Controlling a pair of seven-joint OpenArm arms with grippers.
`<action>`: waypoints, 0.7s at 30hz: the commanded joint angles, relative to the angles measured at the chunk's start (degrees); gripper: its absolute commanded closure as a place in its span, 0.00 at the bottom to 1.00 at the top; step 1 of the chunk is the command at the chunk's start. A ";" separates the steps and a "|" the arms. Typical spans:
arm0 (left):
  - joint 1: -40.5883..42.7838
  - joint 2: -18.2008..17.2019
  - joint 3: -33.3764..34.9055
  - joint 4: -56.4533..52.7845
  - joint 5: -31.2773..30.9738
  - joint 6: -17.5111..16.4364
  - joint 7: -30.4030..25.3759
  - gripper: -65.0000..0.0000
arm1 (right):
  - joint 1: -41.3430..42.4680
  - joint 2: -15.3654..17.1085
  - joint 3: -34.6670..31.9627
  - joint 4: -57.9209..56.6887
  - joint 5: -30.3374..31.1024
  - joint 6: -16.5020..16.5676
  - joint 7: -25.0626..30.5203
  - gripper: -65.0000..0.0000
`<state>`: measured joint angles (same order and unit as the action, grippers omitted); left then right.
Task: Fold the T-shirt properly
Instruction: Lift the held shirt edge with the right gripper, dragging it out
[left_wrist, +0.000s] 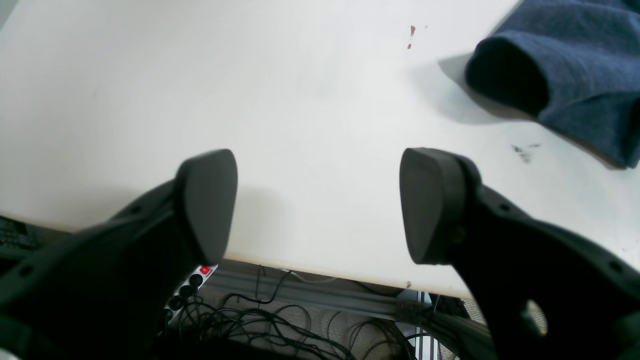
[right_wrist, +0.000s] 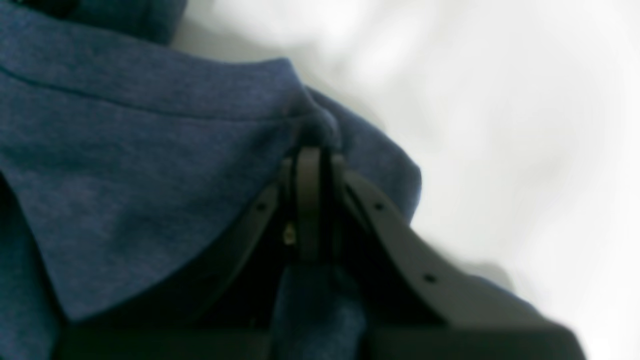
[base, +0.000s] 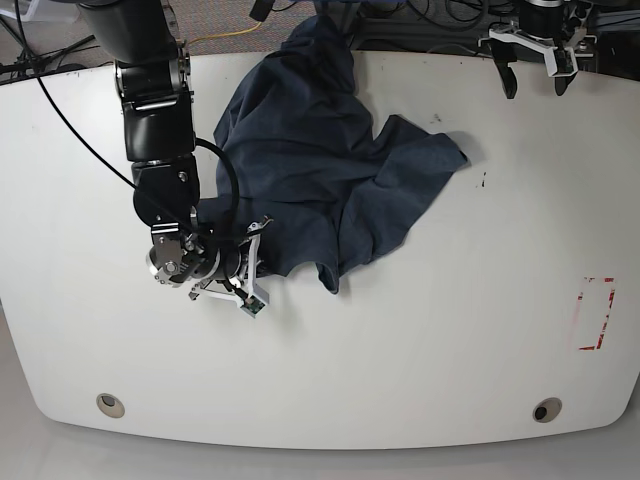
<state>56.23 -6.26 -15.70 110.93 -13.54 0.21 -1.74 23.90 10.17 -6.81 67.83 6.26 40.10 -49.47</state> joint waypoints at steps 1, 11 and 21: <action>0.78 -0.29 -0.16 0.93 0.13 0.19 -1.38 0.27 | 3.04 0.51 0.43 5.44 0.46 -0.10 1.17 1.00; -1.59 -0.29 0.10 1.28 0.05 0.19 -1.38 0.27 | 10.87 2.09 0.26 16.34 0.55 -0.10 -1.21 1.00; -4.75 -0.29 1.24 1.99 0.05 0.10 -1.38 0.27 | 24.85 3.14 0.17 18.54 0.55 -0.10 -4.29 1.00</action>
<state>51.09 -6.24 -14.20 111.83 -13.56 0.21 -1.52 43.48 12.97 -6.96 85.19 6.31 40.56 -54.59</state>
